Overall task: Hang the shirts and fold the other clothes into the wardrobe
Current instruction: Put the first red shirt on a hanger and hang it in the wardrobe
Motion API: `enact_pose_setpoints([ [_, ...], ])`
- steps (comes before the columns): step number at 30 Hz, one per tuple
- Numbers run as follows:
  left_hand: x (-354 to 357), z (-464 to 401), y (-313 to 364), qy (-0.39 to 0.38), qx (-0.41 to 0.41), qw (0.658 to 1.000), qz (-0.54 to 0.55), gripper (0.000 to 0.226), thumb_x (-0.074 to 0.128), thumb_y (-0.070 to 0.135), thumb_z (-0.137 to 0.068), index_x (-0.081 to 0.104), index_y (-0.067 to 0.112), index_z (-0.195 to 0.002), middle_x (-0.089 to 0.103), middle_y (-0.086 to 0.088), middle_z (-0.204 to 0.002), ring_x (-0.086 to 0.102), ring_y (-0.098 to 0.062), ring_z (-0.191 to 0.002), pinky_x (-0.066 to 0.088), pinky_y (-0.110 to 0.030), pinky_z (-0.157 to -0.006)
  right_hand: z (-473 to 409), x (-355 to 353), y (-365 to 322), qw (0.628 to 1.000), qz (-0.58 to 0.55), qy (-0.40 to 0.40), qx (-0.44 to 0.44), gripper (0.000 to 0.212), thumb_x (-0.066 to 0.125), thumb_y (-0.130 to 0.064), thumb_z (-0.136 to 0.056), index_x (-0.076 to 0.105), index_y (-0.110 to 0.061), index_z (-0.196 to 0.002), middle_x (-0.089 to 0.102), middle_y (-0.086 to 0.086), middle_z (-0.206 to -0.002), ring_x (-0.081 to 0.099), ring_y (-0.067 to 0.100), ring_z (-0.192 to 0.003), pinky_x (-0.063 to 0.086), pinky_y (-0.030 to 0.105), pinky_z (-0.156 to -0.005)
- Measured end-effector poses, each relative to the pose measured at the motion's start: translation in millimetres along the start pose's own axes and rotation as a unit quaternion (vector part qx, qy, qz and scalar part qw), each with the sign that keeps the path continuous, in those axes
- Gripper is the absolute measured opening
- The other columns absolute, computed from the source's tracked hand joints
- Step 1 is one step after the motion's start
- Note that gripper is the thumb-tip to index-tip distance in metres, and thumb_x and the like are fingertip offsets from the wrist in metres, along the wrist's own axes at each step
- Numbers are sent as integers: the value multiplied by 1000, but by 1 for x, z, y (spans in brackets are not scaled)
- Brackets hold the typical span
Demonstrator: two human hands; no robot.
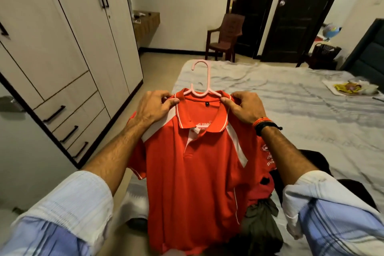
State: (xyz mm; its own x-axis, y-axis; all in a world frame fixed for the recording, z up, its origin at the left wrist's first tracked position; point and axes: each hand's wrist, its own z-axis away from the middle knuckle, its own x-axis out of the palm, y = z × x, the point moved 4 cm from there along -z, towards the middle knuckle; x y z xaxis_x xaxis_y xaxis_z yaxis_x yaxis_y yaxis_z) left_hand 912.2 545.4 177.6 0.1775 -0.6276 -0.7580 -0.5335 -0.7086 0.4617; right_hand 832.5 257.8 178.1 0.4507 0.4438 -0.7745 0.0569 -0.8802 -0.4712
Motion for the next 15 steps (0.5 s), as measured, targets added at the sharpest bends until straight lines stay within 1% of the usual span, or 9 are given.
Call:
enact_pose_setpoints([
  [2,30,5,-24,-27,-32,999,-8,37,63,57,-86,76,23,-94,72,-3,-77,64,-24,-75,41,-30,-59,1,35,17,999,4,-40,21,52,58,-58,-90,45,-19,-58,49,-2,-55,49,23,-57,31,32,-54],
  [4,61,8,-52,-57,-59,996,-19,35,64,55,-86,75,22,-93,72,-5,-79,64,-27,-79,34,-29,-60,-1,71,33,996,9,-84,43,50,58,-59,-89,56,-15,-66,56,1,-61,54,25,-64,37,34,-57],
  [6,93,9,-83,-90,-87,992,-19,35,64,54,-86,74,22,-93,72,-5,-82,65,-29,-83,39,-31,-62,-6,110,48,990,14,-127,62,47,58,-59,-90,63,-14,-74,62,3,-68,58,27,-70,41,35,-60],
  [7,107,12,-96,-108,-99,989,-19,35,64,55,-86,74,22,-93,72,-5,-83,65,-30,-84,43,-33,-64,-6,127,55,986,15,-150,73,45,57,-58,-90,65,-15,-78,64,4,-71,59,28,-73,42,35,-62],
  [9,139,12,-127,-142,-126,982,-15,35,64,55,-85,73,22,-94,73,-7,-86,66,-32,-87,46,-34,-68,-10,170,69,977,14,-191,96,44,56,-57,-91,67,-15,-85,68,7,-80,61,30,-80,45,36,-65],
  [10,152,12,-140,-159,-137,978,-13,34,64,54,-86,72,22,-95,73,-8,-89,65,-34,-89,46,-35,-68,-12,187,76,973,14,-206,106,44,56,-56,-92,68,-14,-88,69,9,-83,62,31,-82,45,36,-66],
  [12,184,11,-168,-201,-165,966,-3,29,65,47,-87,71,20,-93,73,-12,-91,65,-36,-90,44,-35,-69,-13,229,91,961,12,-242,134,42,56,-54,-93,67,-13,-89,69,13,-88,62,35,-87,40,34,-65],
  [14,210,9,-191,-237,-182,954,10,24,68,39,-88,72,16,-94,73,-14,-91,66,-35,-90,42,-33,-70,-17,264,103,951,17,-270,152,39,57,-52,-94,65,-14,-88,69,17,-91,62,36,-90,36,33,-66],
  [15,221,8,-200,-249,-188,950,15,22,68,36,-88,73,16,-96,73,-13,-92,66,-33,-90,42,-32,-71,-20,278,109,947,16,-278,159,40,56,-53,-94,64,-14,-87,69,18,-91,62,37,-91,38,35,-66],
])
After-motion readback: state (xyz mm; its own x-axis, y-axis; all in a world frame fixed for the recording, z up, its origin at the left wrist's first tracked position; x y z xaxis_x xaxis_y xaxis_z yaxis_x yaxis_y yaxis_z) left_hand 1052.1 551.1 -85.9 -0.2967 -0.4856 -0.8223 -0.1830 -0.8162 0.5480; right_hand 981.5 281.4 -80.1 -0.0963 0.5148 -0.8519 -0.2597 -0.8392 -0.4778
